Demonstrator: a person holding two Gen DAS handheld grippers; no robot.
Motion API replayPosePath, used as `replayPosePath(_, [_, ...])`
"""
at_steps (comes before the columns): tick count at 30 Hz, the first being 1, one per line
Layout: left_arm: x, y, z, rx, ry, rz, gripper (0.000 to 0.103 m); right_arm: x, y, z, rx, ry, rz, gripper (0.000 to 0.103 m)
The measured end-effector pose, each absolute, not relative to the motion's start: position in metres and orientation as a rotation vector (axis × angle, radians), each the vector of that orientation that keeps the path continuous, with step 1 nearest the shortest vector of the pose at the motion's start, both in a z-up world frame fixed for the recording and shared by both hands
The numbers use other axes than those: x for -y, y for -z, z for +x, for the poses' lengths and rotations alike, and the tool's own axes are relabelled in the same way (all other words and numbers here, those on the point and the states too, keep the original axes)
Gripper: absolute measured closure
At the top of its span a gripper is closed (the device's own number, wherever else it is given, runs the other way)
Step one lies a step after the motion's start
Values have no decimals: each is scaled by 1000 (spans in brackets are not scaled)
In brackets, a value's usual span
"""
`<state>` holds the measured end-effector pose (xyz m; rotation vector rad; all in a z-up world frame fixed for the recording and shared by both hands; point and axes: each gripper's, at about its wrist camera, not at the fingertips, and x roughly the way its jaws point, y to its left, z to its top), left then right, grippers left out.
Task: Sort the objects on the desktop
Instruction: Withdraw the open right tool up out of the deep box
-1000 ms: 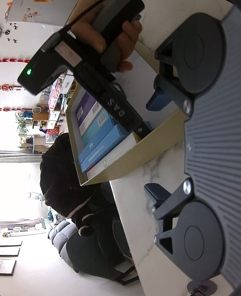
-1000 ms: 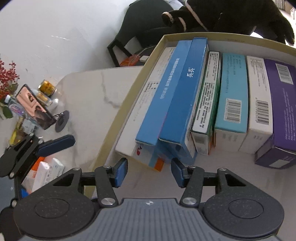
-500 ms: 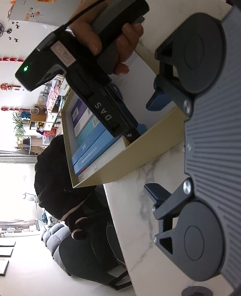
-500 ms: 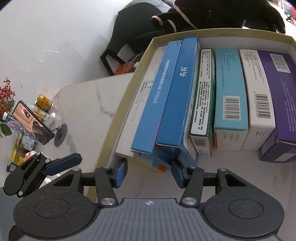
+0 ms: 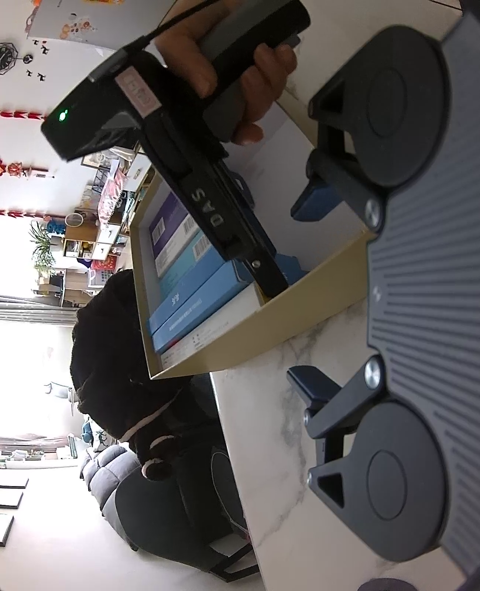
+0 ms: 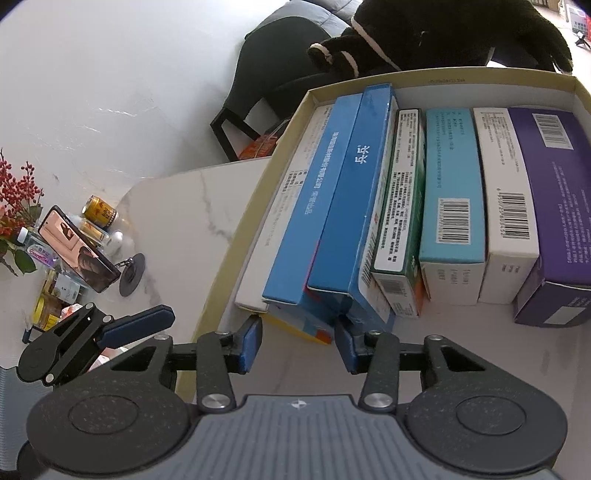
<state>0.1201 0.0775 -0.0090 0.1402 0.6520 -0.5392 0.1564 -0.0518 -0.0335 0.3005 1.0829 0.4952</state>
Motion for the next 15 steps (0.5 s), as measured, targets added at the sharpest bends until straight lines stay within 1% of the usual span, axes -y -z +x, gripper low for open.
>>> replayPosePath(1, [-78,9,120,-652,538,139,17,55,33,155,-1078,-495,305,45])
replayPosePath(5, [-85,7,121,-657,529,89,16,66,25,147,-1052,-496,324,40])
replayPosePath(9, [-98,3,120,-669,516,7,15,75,17,132,-1004,-499,314,27])
replayPosePath(10, [-101,2,120,-673,508,-10,14,76,14,127,-988,-497,307,26])
replayPosePath(13, [-108,2,115,-679,481,-48,11,79,8,114,-950,-485,291,18])
replayPosePath(15, [-111,3,109,-679,470,-72,9,80,4,106,-929,-472,291,17])
